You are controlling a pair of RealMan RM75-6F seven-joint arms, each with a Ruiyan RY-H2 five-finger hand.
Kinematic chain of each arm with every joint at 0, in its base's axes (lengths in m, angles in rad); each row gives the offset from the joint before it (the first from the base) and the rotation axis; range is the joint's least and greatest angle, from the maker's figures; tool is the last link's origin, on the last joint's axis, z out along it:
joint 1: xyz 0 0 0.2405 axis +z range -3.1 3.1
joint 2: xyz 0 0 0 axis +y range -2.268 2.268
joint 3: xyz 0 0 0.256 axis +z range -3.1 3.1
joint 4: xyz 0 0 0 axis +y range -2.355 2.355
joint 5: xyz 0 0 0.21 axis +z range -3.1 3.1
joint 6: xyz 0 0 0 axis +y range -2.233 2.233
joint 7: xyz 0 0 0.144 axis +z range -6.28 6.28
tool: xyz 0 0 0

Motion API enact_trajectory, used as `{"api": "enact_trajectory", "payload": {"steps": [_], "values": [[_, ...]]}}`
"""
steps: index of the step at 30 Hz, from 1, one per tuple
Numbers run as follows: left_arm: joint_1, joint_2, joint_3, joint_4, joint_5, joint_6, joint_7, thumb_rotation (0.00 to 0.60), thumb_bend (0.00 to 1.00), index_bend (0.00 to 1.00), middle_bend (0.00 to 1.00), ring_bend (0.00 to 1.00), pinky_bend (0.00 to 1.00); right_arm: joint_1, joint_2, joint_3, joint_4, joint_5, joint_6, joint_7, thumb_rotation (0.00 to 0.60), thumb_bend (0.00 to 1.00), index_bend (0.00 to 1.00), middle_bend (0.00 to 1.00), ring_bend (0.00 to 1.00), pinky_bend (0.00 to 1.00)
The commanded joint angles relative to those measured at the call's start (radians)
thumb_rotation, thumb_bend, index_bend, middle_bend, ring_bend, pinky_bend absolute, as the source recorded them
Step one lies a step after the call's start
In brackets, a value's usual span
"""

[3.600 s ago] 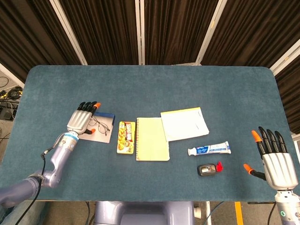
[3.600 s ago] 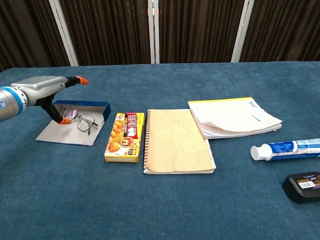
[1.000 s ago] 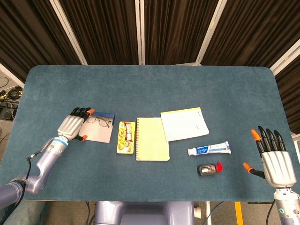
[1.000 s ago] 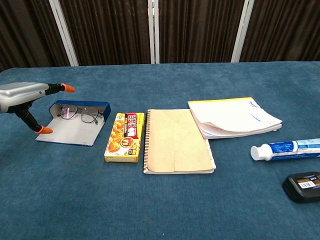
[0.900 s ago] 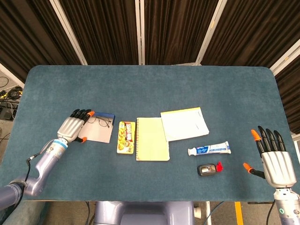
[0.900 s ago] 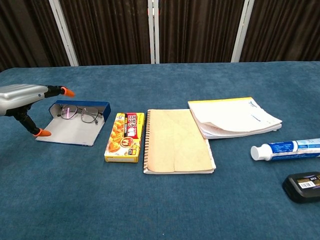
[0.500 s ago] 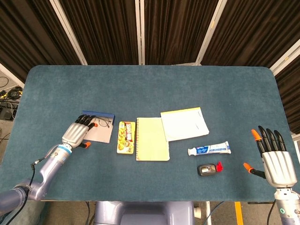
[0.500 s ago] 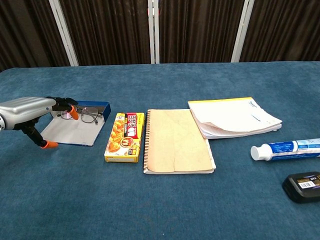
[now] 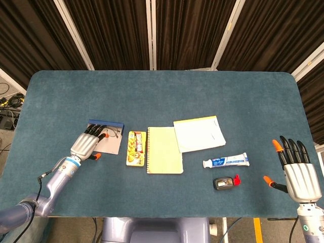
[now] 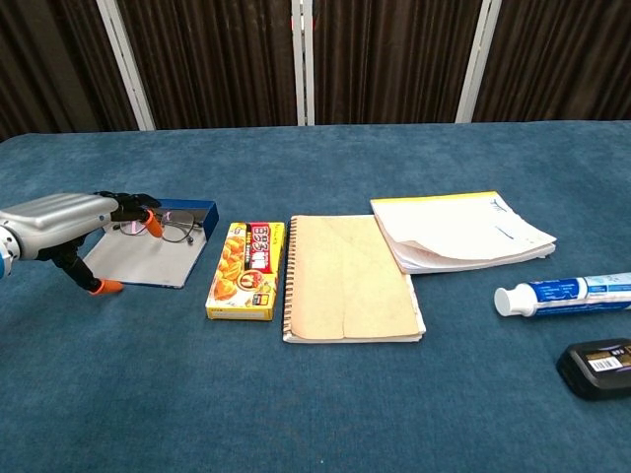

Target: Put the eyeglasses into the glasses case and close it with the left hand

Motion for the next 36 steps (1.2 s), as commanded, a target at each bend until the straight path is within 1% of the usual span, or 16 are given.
{"api": "enact_trajectory", "payload": {"steps": [1, 19, 23, 27, 29, 36], "values": [[-0.001, -0.006, -0.001, 0.010, 0.002, 0.000, -0.001, 0.600, 0.27, 0.24, 0.00, 0.00, 0.00, 0.000, 0.000, 0.000, 0.000, 0.000, 0.000, 0.000, 0.600, 0.00, 0.00, 0.00, 0.00, 0.00], [-0.005, -0.038, -0.008, 0.052, -0.005, -0.021, -0.004, 0.600, 0.28, 0.24, 0.00, 0.00, 0.00, 0.001, -0.001, 0.001, 0.001, 0.003, -0.002, -0.001, 0.600, 0.00, 0.00, 0.00, 0.00, 0.00], [-0.003, -0.040, -0.006, 0.059, 0.000, -0.019, -0.012, 0.600, 0.35, 0.24, 0.00, 0.00, 0.00, 0.001, -0.001, 0.000, 0.001, 0.003, -0.003, -0.001, 0.600, 0.00, 0.00, 0.00, 0.00, 0.00], [-0.003, -0.042, -0.006, 0.064, 0.004, -0.016, -0.018, 0.600, 0.48, 0.24, 0.00, 0.00, 0.00, 0.001, -0.001, 0.000, 0.001, 0.005, -0.003, -0.002, 0.600, 0.00, 0.00, 0.00, 0.00, 0.00], [-0.002, -0.041, -0.006, 0.064, 0.007, -0.014, -0.023, 0.600, 0.49, 0.24, 0.00, 0.00, 0.00, 0.001, -0.001, 0.000, 0.001, 0.005, -0.003, -0.003, 0.600, 0.00, 0.00, 0.00, 0.00, 0.00], [-0.002, -0.037, -0.010, 0.063, 0.011, -0.005, -0.026, 0.600, 0.50, 0.24, 0.00, 0.00, 0.00, 0.002, -0.002, 0.001, 0.002, 0.006, -0.004, -0.003, 0.600, 0.00, 0.00, 0.00, 0.00, 0.00]]}}
